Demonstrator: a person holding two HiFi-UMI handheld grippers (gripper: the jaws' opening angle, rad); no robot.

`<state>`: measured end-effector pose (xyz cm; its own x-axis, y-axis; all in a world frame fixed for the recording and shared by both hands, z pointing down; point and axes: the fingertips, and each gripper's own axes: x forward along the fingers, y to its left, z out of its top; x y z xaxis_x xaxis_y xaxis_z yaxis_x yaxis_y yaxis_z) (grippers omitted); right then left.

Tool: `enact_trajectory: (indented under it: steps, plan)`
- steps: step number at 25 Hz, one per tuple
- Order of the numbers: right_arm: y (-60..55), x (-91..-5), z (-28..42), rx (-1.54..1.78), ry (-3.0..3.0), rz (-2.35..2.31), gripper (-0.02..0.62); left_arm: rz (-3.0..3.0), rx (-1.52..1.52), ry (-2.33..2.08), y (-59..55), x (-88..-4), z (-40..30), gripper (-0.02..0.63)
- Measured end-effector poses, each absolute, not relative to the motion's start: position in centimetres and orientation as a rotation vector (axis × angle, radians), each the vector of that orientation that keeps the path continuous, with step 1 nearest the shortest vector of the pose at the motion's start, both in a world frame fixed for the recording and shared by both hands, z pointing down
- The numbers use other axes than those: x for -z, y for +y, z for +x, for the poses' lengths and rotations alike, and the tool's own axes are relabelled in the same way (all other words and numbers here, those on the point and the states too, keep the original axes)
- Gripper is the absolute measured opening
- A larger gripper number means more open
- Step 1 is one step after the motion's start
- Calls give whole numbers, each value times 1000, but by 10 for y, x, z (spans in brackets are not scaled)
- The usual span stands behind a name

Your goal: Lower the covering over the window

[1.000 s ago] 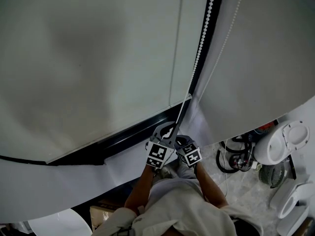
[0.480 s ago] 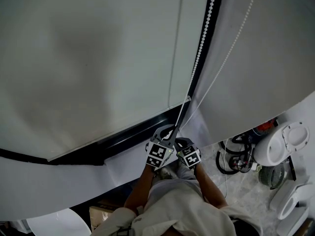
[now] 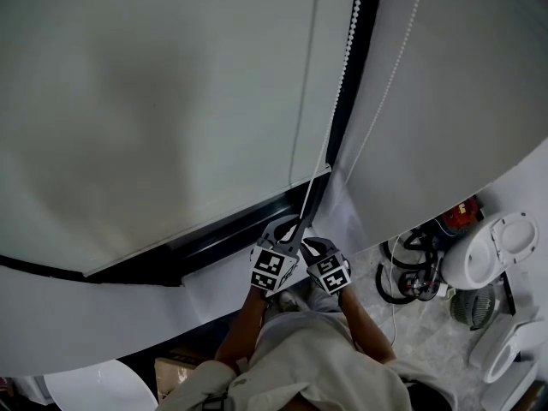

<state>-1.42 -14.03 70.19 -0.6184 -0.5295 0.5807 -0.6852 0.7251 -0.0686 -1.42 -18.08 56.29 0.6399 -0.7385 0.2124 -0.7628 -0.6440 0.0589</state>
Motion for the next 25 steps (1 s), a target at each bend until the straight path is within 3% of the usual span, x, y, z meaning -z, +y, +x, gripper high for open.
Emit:
enact_trajectory:
  steps: [8,25]
  plan:
    - [-137,-660,-11,-313,-2450,973,120,2696,-205,-1311,-175,-549,-27,44]
    - [-138,-514,9,16,-2650,1204,81,2754,-73,-1422,-153,-493,-43,61]
